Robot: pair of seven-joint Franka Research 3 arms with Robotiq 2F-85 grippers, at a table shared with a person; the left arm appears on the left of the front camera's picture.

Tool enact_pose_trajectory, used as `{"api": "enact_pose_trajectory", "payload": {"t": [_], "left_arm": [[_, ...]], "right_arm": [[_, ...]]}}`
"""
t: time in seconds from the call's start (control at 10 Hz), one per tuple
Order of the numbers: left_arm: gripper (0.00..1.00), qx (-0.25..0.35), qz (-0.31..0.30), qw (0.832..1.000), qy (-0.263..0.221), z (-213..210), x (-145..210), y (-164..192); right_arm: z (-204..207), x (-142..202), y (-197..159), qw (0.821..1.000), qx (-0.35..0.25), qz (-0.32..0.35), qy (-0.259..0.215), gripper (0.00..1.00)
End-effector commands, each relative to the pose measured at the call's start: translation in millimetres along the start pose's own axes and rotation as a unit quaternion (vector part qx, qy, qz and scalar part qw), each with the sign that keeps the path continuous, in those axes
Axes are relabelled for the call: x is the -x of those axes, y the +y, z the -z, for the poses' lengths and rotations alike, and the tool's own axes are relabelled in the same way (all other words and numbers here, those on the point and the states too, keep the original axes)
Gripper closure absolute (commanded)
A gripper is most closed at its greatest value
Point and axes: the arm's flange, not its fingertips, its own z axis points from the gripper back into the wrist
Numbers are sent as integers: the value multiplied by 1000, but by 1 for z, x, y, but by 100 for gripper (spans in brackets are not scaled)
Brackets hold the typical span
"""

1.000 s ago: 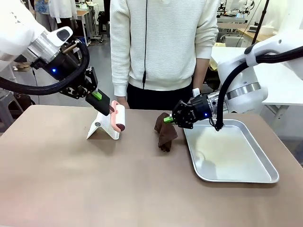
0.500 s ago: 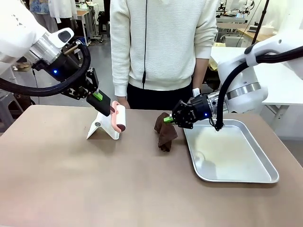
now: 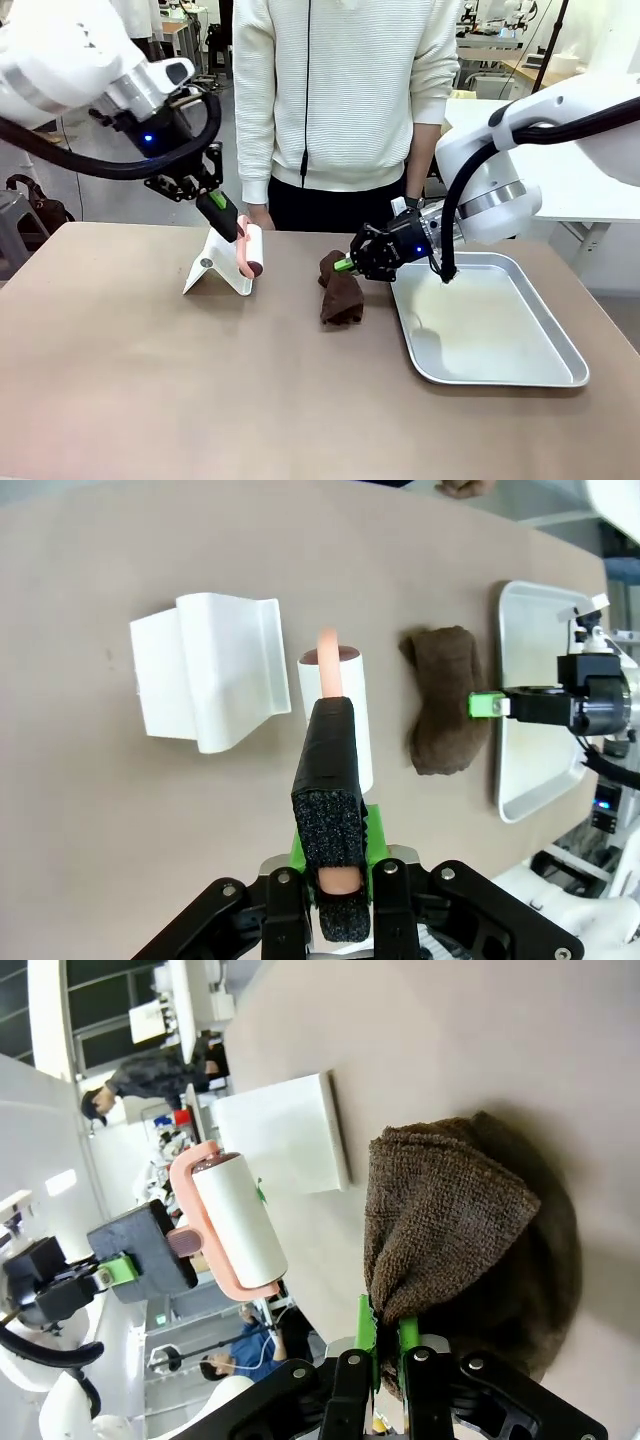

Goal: Clean the surface of the table.
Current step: Return the Lint Roller and towel to their original positions.

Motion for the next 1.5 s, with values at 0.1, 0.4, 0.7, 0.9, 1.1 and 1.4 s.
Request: {"api": "enact_pose_trajectory", "payload": {"t": [0.1,0.4,0.7,0.9,1.1,1.4], "left_arm": [[78,-40,-13,999,29,9,-31,-16],[78,-55,-14,998,39,25,-45,-9],[78,-51,-8,998,47,40,-54,4],[78,-48,-10,998,45,42,-56,8],[78,-52,-5,998,45,45,-58,10],[78,-63,1,997,50,53,-64,11]], "right_arm": [[5,-10,6,1000,20,13,3,91],[7,-11,2,1000,9,13,3,91],[7,-11,0,1000,9,15,4,91],[7,-10,1,1000,13,14,3,91],[8,-9,1,1000,12,14,5,91],[9,-7,0,1000,11,15,10,91]]}}
